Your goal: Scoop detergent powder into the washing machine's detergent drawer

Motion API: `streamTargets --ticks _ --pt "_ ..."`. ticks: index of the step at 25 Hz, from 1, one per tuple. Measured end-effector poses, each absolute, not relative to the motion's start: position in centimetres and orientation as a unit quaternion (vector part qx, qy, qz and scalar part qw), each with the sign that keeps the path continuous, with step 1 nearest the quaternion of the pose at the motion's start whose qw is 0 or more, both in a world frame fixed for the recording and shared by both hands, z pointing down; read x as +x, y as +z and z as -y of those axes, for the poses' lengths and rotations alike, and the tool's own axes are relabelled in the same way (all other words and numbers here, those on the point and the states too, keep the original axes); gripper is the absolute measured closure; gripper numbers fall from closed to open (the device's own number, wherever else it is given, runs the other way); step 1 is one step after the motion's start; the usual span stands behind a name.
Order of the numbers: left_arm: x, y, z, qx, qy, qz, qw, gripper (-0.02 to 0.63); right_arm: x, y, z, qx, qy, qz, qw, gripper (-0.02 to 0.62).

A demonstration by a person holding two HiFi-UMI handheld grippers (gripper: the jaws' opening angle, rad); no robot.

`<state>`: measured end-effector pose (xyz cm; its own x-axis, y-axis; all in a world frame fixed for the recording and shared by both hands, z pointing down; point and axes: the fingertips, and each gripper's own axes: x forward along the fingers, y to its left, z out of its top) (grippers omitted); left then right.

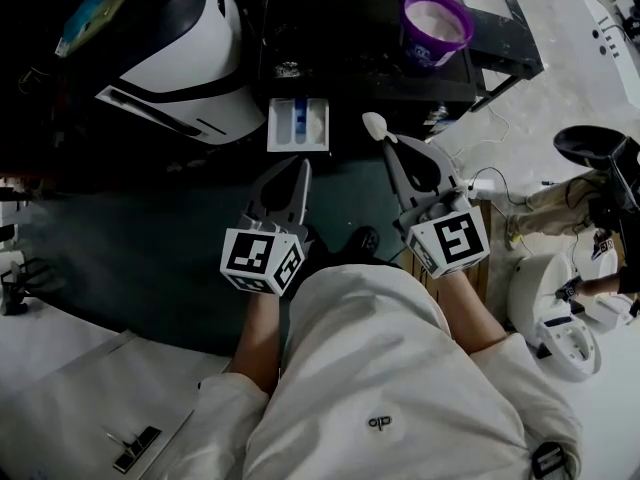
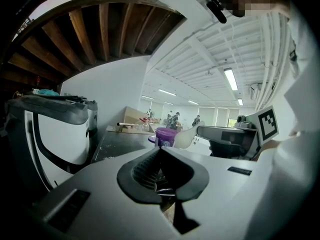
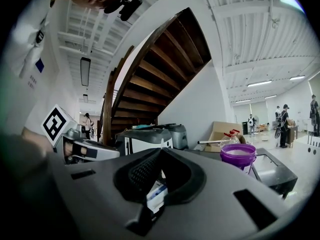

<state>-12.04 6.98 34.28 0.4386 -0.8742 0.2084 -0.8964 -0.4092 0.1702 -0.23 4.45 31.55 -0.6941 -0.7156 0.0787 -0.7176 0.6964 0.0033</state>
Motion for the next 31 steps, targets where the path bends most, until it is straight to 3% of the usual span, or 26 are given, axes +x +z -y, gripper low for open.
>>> streamTargets --ticks 31 --pt "-9.7 34.5 -7.7 0.836 0.057 0.529 0.130 0.588 1.2 32.0 -5.7 0.365 0.005 0.930 0.046 0.588"
